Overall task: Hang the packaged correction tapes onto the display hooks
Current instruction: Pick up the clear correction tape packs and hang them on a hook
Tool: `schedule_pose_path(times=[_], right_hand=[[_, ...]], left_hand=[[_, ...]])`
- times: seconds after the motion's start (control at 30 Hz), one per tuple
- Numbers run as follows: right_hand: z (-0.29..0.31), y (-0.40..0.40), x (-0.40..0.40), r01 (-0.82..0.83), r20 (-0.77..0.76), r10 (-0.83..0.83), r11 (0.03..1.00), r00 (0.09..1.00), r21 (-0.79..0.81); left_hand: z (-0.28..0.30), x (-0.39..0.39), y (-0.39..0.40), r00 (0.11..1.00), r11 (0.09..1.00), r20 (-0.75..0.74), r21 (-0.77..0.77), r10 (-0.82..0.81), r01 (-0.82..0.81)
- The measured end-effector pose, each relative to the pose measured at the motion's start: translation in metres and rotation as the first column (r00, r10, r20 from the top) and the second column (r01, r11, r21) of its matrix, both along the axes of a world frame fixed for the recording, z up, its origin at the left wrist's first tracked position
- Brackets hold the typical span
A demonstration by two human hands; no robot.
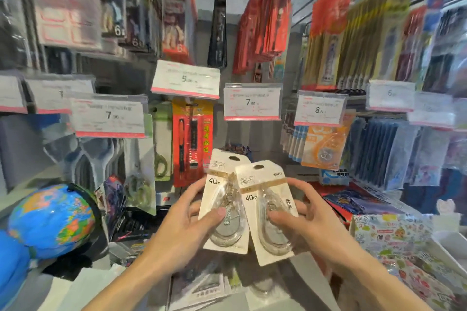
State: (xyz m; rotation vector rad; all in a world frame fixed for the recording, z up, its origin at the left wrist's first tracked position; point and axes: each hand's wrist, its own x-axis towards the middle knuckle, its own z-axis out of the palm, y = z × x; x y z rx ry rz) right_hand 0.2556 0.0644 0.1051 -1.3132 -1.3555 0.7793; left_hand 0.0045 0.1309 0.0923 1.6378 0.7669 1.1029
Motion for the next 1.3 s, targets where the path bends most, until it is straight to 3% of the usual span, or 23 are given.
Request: schedule_pose_path(times=[0.33, 0.53, 0.77, 0.93, 1.3], right_hand=[[0.032, -0.035, 0.095, 0.033, 0.055, -0.042, 0.987, 0.998, 0.158], [0.058, -0.029, 0.143, -0.018, 0.007, 0.017, 0.981, 1.000, 0.193], [0.076, -0.023, 0.151, -0.147, -0.034, 0.158, 0.967, 0.987, 0.209], [0.081, -0.026, 0.155, -0.211, -0.048, 0.228, 0.948, 0.972, 0.238], [0.070, -0.020, 0.163, -0.119, 0.059, 0.106, 0.954, 0.993, 0.274]], left_hand=[[0.041, 0.085, -0.032, 0.984, 0.977, -0.170, 0.214, 0.058, -0.020], [0.059, 0.122, -0.051, 0.955, 0.941, -0.193, 0.297, 0.225, -0.161], [0.069, 0.127, -0.076, 0.910, 0.894, -0.194, 0.344, 0.366, -0.286], [0.079, 0.121, -0.088, 0.920, 0.873, -0.125, 0.385, 0.371, -0.300], [0.099, 0.103, -0.083, 0.920, 0.830, -0.080, 0.465, 0.384, -0.307]])
